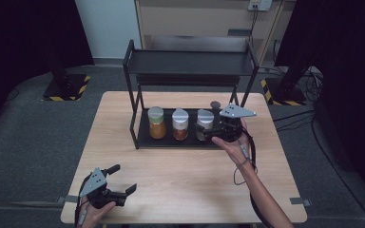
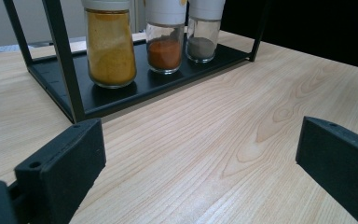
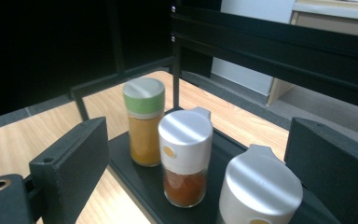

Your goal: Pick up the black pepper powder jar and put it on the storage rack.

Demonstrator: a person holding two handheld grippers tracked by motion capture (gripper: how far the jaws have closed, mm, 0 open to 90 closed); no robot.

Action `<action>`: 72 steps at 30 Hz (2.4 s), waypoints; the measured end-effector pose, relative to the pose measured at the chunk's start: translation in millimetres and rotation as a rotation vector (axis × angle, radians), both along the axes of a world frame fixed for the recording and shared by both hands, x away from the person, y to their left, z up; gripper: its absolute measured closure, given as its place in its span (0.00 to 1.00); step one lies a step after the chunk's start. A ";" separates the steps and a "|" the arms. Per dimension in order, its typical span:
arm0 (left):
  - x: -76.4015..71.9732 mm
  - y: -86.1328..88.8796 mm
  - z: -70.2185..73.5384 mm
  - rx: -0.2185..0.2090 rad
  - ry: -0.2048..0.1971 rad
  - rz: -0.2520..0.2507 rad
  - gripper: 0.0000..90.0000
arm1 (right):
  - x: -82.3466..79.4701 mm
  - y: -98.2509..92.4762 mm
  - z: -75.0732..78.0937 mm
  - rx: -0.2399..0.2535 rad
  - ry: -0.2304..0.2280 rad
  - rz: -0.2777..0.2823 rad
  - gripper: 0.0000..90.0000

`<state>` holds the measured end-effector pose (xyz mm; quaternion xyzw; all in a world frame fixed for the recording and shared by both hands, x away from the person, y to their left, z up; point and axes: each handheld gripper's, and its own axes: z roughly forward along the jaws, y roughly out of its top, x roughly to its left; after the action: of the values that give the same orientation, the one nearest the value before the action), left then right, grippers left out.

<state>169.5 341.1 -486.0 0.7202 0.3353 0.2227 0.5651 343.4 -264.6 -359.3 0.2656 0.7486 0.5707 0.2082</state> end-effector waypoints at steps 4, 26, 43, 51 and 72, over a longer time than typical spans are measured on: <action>-0.1 0.6 -0.5 -0.005 -0.001 0.002 0.00 | -7.9 -4.2 3.2 0.005 -0.007 0.013 0.08; 2.8 0.8 -3.8 -0.018 -0.003 -0.004 0.00 | -60.6 -44.0 0.4 0.003 -0.028 0.005 0.07; -0.2 3.2 -5.1 -0.036 -0.014 0.005 0.00 | -93.2 -74.4 -15.6 0.005 -0.027 -0.048 0.07; -1.0 2.8 -5.0 -0.033 -0.020 0.008 0.00 | -107.8 -84.6 -23.9 -0.014 -0.012 -0.064 0.07; -3.3 4.6 -6.9 -0.048 -0.024 0.025 0.00 | -138.9 -107.2 -69.7 -0.004 0.038 -0.107 0.07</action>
<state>166.2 345.7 -492.8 0.6994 0.3427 0.2305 0.5834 204.5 -371.8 -429.0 0.3154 0.7383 0.5523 0.2247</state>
